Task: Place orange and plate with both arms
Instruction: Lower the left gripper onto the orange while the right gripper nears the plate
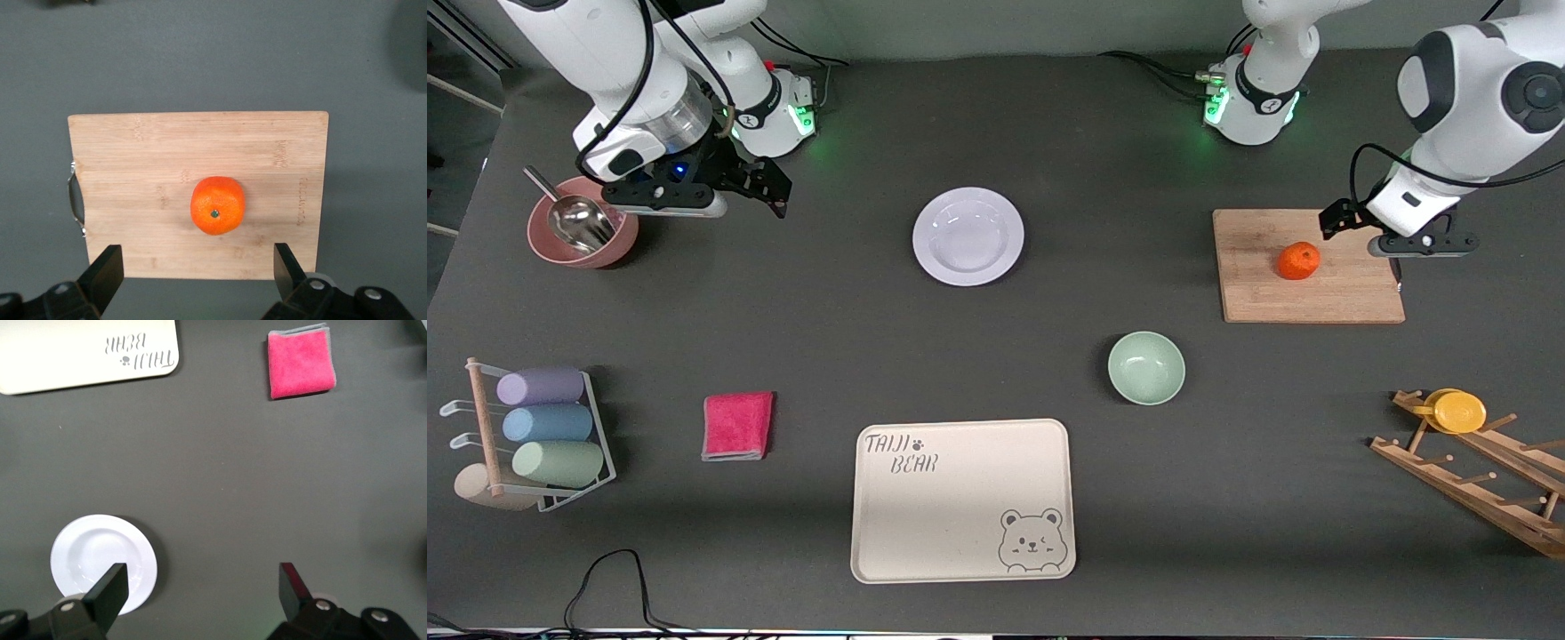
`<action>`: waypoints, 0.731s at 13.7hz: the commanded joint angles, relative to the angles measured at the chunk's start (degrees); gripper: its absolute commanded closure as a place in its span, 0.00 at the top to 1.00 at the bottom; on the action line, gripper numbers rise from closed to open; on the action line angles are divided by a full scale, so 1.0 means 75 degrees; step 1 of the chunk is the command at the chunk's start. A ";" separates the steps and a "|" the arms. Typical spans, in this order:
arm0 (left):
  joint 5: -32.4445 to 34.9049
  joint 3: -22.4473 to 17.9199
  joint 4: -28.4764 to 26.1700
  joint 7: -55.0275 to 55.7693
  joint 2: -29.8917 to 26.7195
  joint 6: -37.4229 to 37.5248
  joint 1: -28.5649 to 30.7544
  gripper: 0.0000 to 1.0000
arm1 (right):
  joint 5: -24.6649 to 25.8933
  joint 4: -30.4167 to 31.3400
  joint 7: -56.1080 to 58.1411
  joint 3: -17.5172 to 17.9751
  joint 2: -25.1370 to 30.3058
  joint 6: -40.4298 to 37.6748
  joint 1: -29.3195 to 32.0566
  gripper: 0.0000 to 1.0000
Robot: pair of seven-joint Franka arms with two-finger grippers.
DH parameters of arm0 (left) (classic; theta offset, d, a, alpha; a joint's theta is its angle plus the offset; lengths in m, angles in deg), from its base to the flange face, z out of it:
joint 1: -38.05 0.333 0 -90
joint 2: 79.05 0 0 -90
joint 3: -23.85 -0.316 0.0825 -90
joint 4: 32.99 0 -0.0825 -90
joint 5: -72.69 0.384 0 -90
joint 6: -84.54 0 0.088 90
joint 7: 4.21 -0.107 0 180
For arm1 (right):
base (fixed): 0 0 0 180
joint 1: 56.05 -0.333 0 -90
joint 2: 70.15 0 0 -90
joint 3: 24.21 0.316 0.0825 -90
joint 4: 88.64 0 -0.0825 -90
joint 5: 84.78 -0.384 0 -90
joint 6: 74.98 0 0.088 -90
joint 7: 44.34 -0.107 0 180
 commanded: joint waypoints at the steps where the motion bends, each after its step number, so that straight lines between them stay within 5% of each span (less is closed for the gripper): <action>1: 0.0059 -0.0022 -0.0930 0.0037 -0.0303 -0.0999 -0.0157 1.00 | -0.1089 0.0655 0.1460 -0.0697 0.0388 0.0249 -0.0095 1.00; 3: 0.0059 -0.0022 -0.1388 0.0037 -0.0210 -0.1855 -0.0157 1.00 | -0.1386 0.1017 0.2386 -0.1178 0.0435 0.0424 -0.0095 1.00; 6: 0.0059 0.0001 -0.1716 0.0049 0.0141 -0.2653 -0.0157 0.99 | -0.2846 0.1755 0.3826 -0.1998 0.0412 0.0635 -0.0095 1.00; 10: 0.0047 0.0001 -0.2303 0.0271 0.0948 -0.4351 -0.0145 1.00 | -0.4791 0.3020 0.5668 -0.2141 0.0272 0.1513 -0.0095 1.00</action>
